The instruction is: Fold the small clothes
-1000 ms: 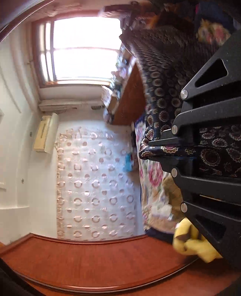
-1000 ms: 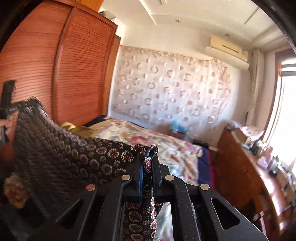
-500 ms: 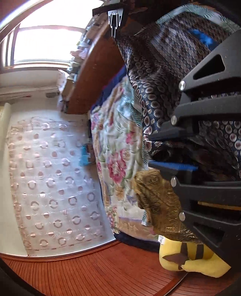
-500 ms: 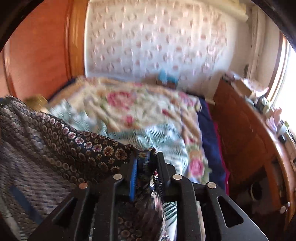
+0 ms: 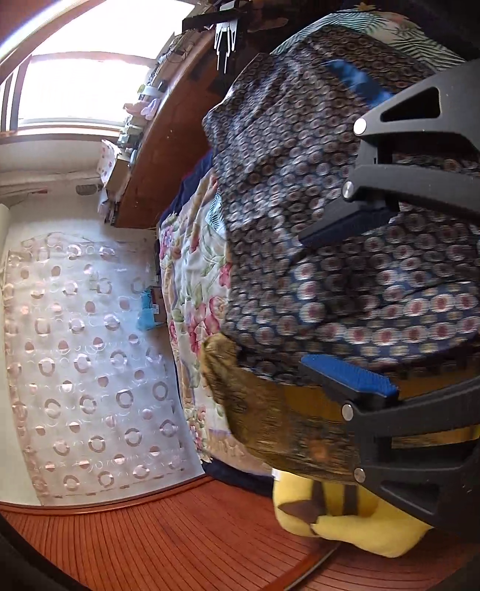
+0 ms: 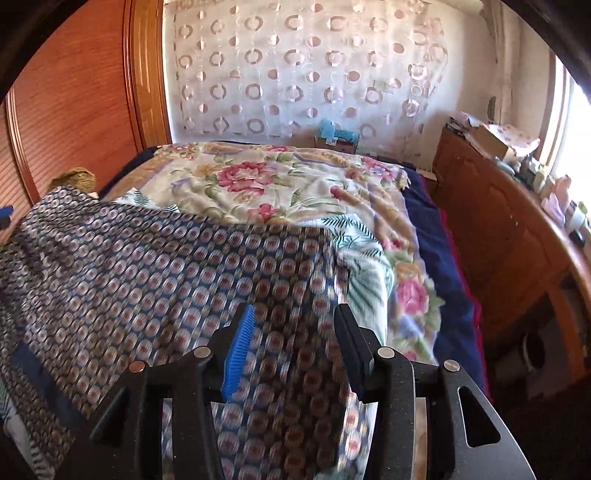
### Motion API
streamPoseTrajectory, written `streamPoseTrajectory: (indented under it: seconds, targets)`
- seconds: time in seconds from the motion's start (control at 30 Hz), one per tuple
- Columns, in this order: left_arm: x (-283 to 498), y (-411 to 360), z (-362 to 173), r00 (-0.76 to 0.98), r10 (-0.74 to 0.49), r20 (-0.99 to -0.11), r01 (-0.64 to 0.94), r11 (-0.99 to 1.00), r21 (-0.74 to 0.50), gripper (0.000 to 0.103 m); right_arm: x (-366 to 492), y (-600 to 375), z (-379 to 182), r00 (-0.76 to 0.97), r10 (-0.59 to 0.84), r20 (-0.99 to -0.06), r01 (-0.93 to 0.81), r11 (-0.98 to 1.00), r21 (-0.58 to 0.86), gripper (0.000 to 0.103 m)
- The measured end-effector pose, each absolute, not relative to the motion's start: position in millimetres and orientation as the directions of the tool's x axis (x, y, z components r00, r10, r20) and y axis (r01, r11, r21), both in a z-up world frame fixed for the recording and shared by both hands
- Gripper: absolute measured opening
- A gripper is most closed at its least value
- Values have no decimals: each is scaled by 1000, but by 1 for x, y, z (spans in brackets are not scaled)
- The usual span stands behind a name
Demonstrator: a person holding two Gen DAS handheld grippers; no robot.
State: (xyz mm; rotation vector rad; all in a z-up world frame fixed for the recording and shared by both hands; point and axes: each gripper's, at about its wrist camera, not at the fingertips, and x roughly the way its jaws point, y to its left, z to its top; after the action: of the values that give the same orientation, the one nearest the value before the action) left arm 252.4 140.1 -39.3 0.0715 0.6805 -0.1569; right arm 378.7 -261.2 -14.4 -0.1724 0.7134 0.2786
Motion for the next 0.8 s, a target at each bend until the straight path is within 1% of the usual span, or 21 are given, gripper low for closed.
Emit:
streamPoseTrajectory:
  seconds: [0.1,0.3,0.37,0.43,0.53,0.7,0.8]
  targets:
    - [235,138,-47,762,-110,-638,163,986,24,62,360,-265,-20,718,192,-669,-313,947,-65,47]
    - [205,144,-57,752,-93,-652,123,992,0,62,333,-284,-18,729,207,-652,-277,961,-4,47]
    - [194,146,-63,751,-69,-657,100,995,9,62,330,-287,-24,718,227,-658,-290,957,14,47]
    - [185,149,-67,749,-59,-661,83,997,5,62,323,-292,-28,715,207,-668,-274,962,4,48]
    - [177,153,-72,747,-44,-663,65,998,6,62,311,-294,-35,706,214,-675,-270,963,22,48]
    - [169,158,-76,762,-77,-643,66,997,-40,61,291,-287,-50,698,215,-683,-291,957,3,48]
    - [168,158,-77,773,-87,-628,66,996,-57,43,284,-279,-57,692,213,-690,-306,952,-13,48]
